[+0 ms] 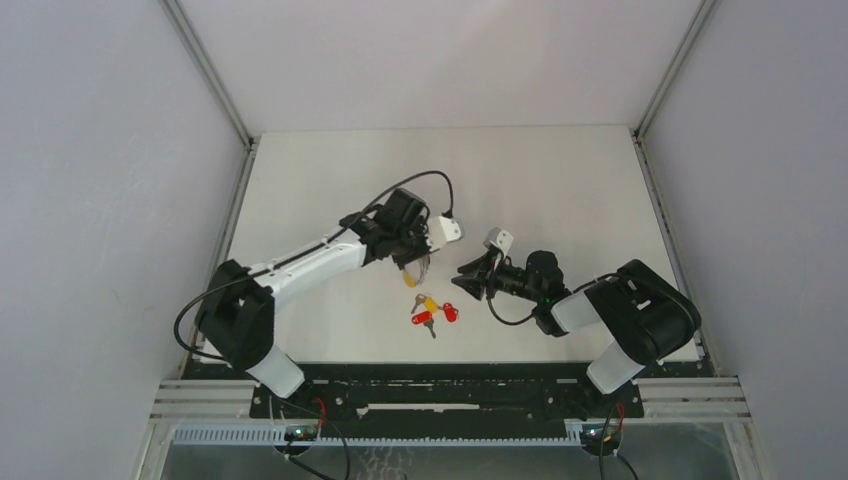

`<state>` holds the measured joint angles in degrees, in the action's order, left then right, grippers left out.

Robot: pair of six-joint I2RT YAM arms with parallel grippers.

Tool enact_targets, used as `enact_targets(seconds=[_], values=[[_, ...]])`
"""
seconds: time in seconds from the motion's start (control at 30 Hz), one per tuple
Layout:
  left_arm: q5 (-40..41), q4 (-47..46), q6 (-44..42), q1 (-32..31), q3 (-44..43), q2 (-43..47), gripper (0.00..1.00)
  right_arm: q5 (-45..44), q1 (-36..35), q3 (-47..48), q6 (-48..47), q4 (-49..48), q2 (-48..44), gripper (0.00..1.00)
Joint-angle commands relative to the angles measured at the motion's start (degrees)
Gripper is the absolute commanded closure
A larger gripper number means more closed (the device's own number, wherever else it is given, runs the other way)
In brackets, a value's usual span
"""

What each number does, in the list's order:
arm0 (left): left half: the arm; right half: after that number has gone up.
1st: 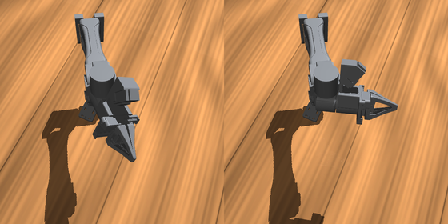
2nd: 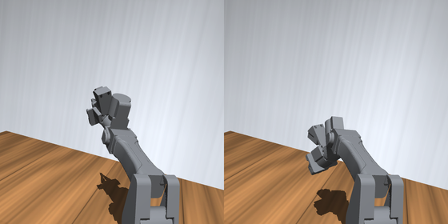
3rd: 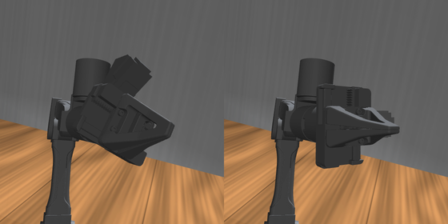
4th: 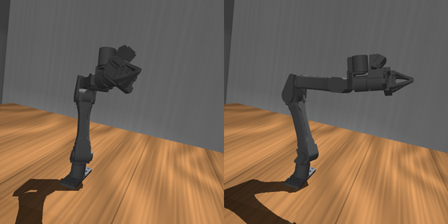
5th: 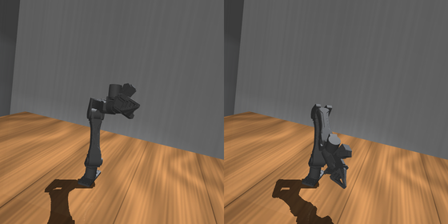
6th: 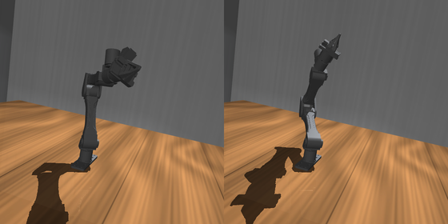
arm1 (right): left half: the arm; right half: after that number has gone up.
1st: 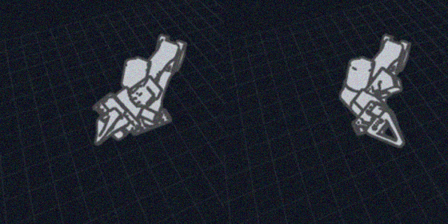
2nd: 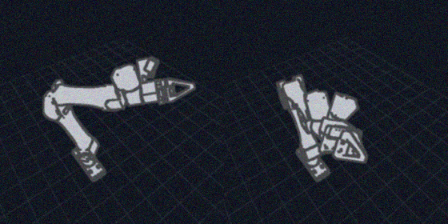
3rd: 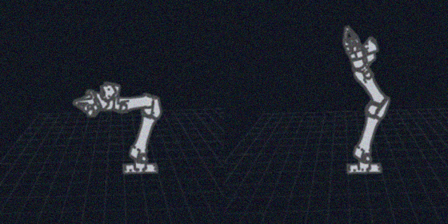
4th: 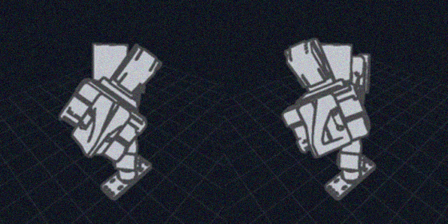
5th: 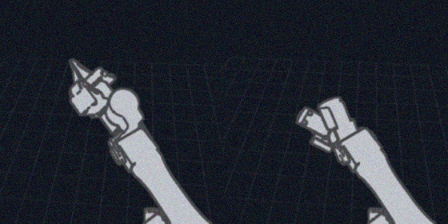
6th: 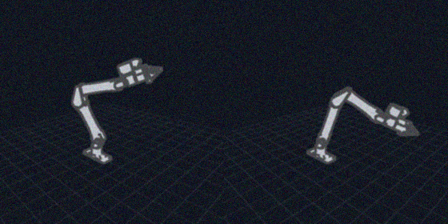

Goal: Put the keys on the keyring

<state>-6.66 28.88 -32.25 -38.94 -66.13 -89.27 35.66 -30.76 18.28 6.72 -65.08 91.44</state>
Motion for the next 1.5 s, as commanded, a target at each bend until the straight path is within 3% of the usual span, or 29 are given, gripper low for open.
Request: enact_targets(seconds=[0.0,0.13,0.4,0.6,0.77,1.03,1.47], values=[[9.8,6.5,-1.4,-4.5,-4.6,-4.7,1.0,-5.7,0.7,-2.0,1.5,-5.3,-1.7,0.64],[10.5,0.5,0.2,-2.2,-1.6,-1.6,1.0,-6.3,1.4,-2.1,1.0,-5.3,-2.2,0.64],[-2.6,-9.5,-1.4,0.6,3.6,3.4,1.0,0.5,3.6,-0.1,-0.2,-4.0,-3.3,0.66],[-15.5,-18.2,-2.5,2.6,11.5,7.3,1.0,3.6,5.1,5.9,-4.7,7.5,-7.9,0.66],[-25.3,-27.6,-3.4,3.3,18.5,9.8,1.0,4.8,5.1,12.2,-7.4,15.1,-6.3,0.68],[-34.2,-26.8,-5.1,6.5,18.3,8.7,1.0,10.1,2.9,19.1,-12.1,19.7,0.4,0.76],[-34.5,-29.3,-3.0,6.7,18.8,6.8,1.0,9.2,-0.9,20.5,-18.1,28.1,1.1,0.71]])
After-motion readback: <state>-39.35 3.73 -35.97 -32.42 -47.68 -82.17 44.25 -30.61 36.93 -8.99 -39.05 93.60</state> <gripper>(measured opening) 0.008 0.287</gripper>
